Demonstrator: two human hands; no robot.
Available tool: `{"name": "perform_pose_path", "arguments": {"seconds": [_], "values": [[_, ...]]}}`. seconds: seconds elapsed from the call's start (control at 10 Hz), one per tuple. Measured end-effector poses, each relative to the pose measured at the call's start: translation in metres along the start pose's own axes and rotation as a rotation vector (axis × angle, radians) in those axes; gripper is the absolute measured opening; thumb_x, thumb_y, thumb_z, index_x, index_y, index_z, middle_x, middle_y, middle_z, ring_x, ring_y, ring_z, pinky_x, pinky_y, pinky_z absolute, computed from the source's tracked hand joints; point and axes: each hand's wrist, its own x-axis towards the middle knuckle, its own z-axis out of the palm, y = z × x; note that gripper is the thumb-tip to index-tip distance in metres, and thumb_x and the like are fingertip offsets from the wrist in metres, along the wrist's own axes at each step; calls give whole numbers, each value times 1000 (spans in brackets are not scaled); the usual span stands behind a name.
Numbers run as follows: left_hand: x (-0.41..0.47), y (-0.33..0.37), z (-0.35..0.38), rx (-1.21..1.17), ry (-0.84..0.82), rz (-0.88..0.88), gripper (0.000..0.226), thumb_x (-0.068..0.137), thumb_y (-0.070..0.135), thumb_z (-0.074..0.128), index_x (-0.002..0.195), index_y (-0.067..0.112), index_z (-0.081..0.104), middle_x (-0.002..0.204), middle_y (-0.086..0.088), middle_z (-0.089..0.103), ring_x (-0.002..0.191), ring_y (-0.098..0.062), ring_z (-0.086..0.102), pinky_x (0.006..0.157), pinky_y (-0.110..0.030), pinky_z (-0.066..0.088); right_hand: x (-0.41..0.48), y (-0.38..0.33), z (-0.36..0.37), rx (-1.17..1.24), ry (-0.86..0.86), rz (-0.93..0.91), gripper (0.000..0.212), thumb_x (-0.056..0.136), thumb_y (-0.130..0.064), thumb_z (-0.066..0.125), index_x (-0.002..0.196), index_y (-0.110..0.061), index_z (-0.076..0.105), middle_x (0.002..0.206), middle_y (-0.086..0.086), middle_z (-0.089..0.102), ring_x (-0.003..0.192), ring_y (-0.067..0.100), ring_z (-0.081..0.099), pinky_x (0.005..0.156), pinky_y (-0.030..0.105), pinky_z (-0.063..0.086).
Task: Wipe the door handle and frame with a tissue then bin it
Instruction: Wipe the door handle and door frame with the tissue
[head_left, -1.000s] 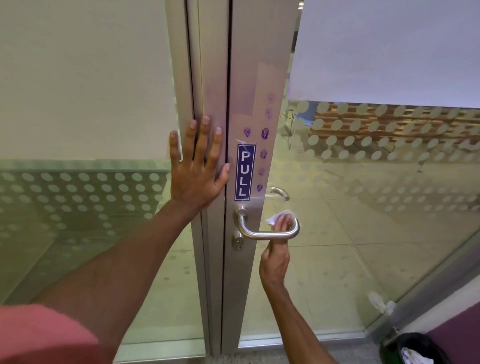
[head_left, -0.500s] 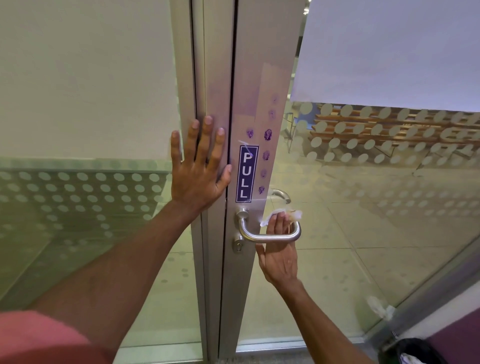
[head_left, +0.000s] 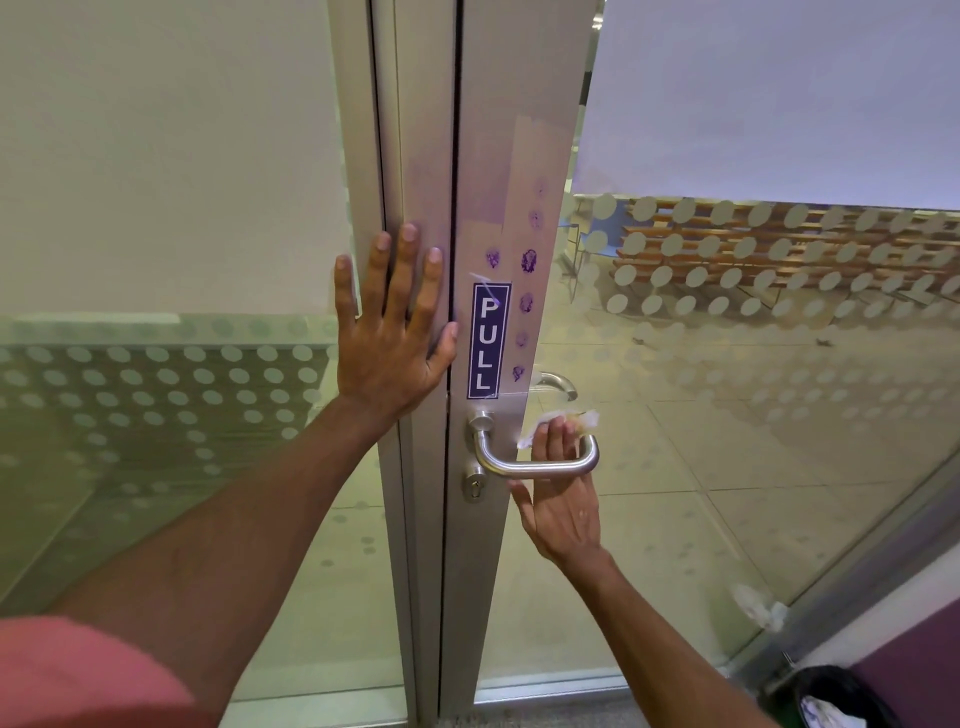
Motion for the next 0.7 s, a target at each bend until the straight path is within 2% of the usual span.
{"name": "perform_pose_path", "arguments": {"seconds": [0.1, 0.2, 0.3, 0.4, 0.5, 0.6, 0.7], "values": [[0, 0, 1, -3, -3, -5, 78, 99, 48, 39, 156, 14, -1, 163, -5, -21, 152, -25, -12, 122, -52, -6, -27, 4, 15, -86, -114, -76, 77, 98, -56, 25, 154, -9, 0, 163, 10, -9, 150, 29, 0, 122, 45, 4], [-1, 0, 2, -5, 9, 1, 78, 99, 48, 39, 156, 14, -1, 163, -6, -19, 152, -26, -10, 122, -52, -5, -60, 15, 24, -158, -211, -47, 72, 99, -54, 22, 154, -10, 8, 163, 9, -7, 150, 25, -4, 117, 47, 10], [-2, 0, 3, -8, 12, 4, 78, 99, 49, 39, 156, 15, -2, 163, -6, -18, 152, -26, -10, 122, -52, -5, -49, 17, 15, -112, -217, 34, 70, 100, -52, 18, 154, -10, 4, 163, 11, -1, 150, 26, -2, 118, 48, 9], [-1, 0, 4, -3, 17, 8, 78, 98, 49, 38, 157, 15, -3, 164, -6, -17, 152, -26, -9, 122, -53, -5, -13, 7, -4, 68, -93, 94, 69, 100, -34, 30, 153, -7, -5, 162, 11, -10, 150, 29, -3, 122, 45, 7], [-2, -1, 5, -3, 22, 10, 79, 98, 48, 39, 157, 15, -2, 164, -7, -16, 152, -27, -8, 122, -53, -5, -8, 2, -9, 224, -31, 53, 76, 93, -3, 38, 153, -11, -8, 162, 3, -16, 150, 21, -8, 122, 42, 15], [-2, -1, 4, -4, 22, 14, 79, 98, 48, 39, 157, 15, -2, 164, -7, -16, 152, -27, -8, 122, -53, -5, -15, 19, -7, 359, -54, 21, 69, 101, -6, 40, 151, -45, 10, 157, -33, 5, 146, -6, 5, 117, 25, 26], [-1, -1, 4, -6, 8, 12, 79, 98, 48, 39, 157, 15, -2, 164, -7, -15, 152, -27, -8, 122, -52, -5, -29, 31, -9, 406, -153, 21, 43, 104, -40, 30, 142, -58, 24, 146, -46, 20, 138, -18, 17, 112, 11, 25]]}}
